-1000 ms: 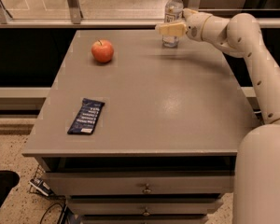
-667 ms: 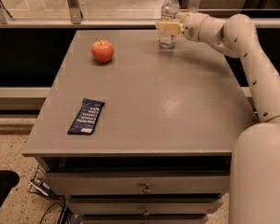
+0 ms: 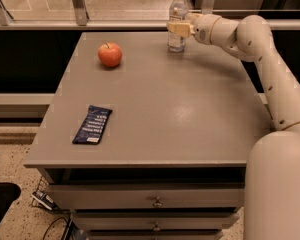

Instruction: Move blue plastic bottle near rxbar blueberry

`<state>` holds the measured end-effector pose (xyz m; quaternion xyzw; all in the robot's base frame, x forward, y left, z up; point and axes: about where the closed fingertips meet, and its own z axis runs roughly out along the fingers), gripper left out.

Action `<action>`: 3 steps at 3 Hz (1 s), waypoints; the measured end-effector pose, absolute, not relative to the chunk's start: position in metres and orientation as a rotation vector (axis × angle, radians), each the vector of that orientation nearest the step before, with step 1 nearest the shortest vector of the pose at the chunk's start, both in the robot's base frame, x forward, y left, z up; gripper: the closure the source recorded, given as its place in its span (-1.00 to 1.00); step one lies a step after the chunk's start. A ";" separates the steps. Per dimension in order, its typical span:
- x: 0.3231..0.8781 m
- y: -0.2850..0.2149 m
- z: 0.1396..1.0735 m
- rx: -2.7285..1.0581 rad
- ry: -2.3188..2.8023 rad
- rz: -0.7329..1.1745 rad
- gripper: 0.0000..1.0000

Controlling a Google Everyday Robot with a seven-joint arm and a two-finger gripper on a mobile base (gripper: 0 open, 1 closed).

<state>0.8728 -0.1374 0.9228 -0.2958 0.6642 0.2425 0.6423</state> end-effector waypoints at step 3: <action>0.861 -0.139 0.935 -0.669 1.514 0.548 1.00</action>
Offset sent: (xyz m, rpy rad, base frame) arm 0.0012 0.0039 -0.0002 0.0016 0.0012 0.0069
